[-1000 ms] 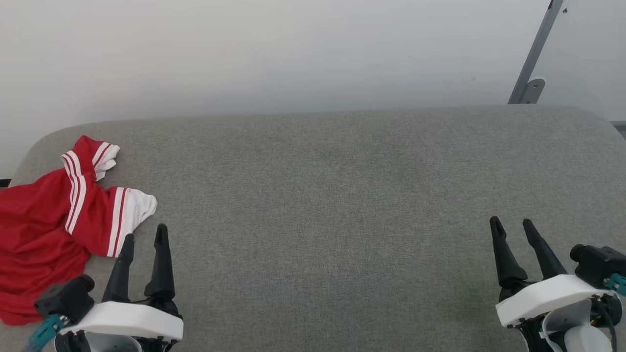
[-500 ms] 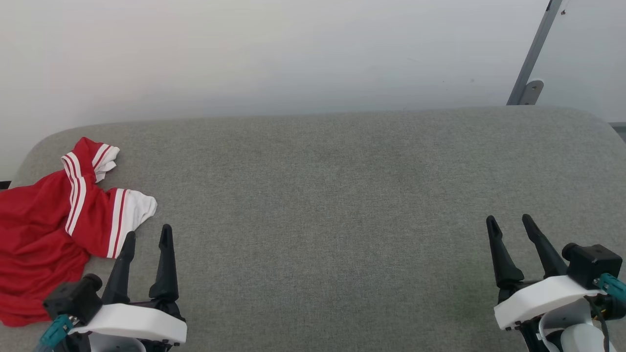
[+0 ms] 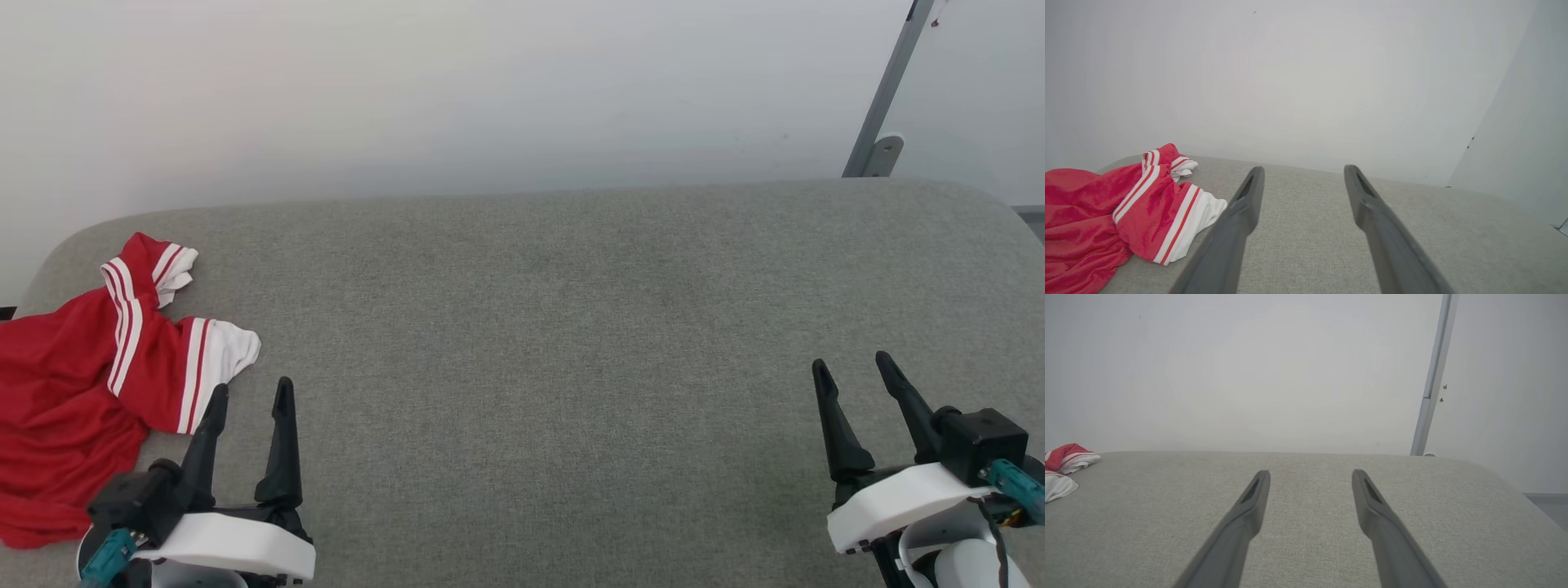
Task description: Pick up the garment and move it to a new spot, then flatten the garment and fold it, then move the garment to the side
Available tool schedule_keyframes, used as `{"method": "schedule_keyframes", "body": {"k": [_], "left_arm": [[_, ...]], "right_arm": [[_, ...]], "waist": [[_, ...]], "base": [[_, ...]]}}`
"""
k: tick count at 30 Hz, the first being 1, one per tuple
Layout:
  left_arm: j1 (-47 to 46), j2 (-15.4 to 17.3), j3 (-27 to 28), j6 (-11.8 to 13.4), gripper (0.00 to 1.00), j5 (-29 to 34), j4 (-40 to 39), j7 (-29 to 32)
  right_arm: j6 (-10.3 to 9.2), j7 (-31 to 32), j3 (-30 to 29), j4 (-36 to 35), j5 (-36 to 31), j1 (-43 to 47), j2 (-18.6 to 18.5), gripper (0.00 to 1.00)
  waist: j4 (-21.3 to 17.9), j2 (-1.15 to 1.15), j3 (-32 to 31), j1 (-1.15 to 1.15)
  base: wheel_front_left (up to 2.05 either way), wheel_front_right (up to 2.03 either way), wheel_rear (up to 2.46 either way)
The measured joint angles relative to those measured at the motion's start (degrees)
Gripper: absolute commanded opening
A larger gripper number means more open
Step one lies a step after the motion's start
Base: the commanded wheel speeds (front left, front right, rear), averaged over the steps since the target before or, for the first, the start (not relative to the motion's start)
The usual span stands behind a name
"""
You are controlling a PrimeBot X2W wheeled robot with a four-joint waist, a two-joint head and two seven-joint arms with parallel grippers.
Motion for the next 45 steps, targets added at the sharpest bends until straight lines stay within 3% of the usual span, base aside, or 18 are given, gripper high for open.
{"method": "schedule_keyframes", "body": {"k": [11,28,35,45], "left_arm": [[-0.01,0.25,-0.54,-0.29,1.00,3.64,0.41,-1.12],[-0.17,1.10,-0.13,0.47,1.00,3.63,3.48,-0.73],[-0.53,1.93,2.60,2.89,1.00,2.92,4.07,-0.69],[2.00,3.44,6.21,5.61,1.00,1.51,3.19,-0.52]], "right_arm": [[0.00,-1.00,-0.13,-0.14,-4.61,-0.07,-0.23,1.00],[0.00,-1.07,-3.26,0.75,-6.72,0.29,1.08,1.00],[0.00,-1.05,0.16,1.34,-6.69,-0.08,1.40,1.00],[0.01,-1.05,4.60,2.31,-4.94,-1.74,1.47,1.00]], "waist": [[0.24,0.00,-0.30,0.00],[1.38,0.00,-0.72,0.00],[4.64,0.00,-1.39,0.00],[12.80,0.00,-2.46,0.00]], "base": [[0.00,0.00,0.00],[0.00,0.00,0.00],[0.00,0.00,0.00],[0.00,0.00,0.00]]}}
